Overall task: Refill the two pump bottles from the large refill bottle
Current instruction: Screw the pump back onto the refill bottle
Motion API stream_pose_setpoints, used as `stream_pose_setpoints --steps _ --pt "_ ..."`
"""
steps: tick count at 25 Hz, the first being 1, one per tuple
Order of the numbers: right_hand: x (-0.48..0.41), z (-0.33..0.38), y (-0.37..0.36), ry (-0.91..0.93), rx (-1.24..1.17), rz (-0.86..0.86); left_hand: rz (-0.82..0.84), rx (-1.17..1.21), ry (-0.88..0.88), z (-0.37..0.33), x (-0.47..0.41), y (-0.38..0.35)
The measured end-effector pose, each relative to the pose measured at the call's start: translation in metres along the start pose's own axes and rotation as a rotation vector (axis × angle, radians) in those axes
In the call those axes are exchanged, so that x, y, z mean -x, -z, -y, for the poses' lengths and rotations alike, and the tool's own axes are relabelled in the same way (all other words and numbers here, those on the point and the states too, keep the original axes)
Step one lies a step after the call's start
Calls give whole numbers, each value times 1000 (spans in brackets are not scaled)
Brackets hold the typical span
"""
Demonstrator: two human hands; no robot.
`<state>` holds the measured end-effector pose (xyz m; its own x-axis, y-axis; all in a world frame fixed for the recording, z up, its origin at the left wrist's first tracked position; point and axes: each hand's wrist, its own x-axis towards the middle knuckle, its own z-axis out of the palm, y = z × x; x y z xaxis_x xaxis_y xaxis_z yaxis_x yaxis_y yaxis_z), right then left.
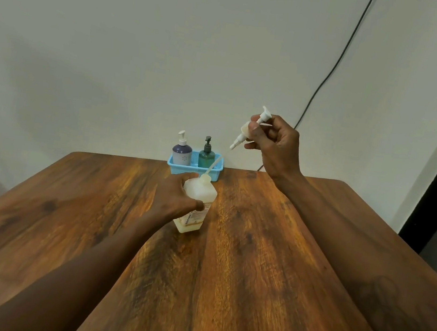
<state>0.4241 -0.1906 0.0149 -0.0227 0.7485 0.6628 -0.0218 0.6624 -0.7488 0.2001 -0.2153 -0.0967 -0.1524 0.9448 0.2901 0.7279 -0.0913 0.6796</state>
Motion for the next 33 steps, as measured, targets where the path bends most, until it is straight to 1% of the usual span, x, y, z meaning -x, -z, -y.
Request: stream_pose_setpoints --steps 6,11,15,20,22,25,27,31,32,33 --pt "3 -8 -1 -78 38 37 -40 129 -106 -18 9 6" --pt "7 -11 -9 -90 202 188 -89 209 -184 -47 13 13" --pt "8 -11 -11 -175 197 290 -120 231 -206 -63 13 18" --pt "8 -8 -3 -165 161 348 -165 317 -210 -68 13 15" --pt "9 -8 -3 -154 212 292 -182 306 -215 -69 15 14" --pt "7 -7 -6 -114 356 119 -196 309 -232 -72 17 13" --pt "6 -4 -8 -132 446 72 -195 304 -243 -75 19 13" --pt "3 -1 -9 -239 527 141 -198 288 -248 -77 18 14" --pt "2 -1 -8 -245 506 178 -197 291 -249 -77 17 15" --pt "1 -1 -6 -253 425 230 -192 294 -253 -77 16 15"
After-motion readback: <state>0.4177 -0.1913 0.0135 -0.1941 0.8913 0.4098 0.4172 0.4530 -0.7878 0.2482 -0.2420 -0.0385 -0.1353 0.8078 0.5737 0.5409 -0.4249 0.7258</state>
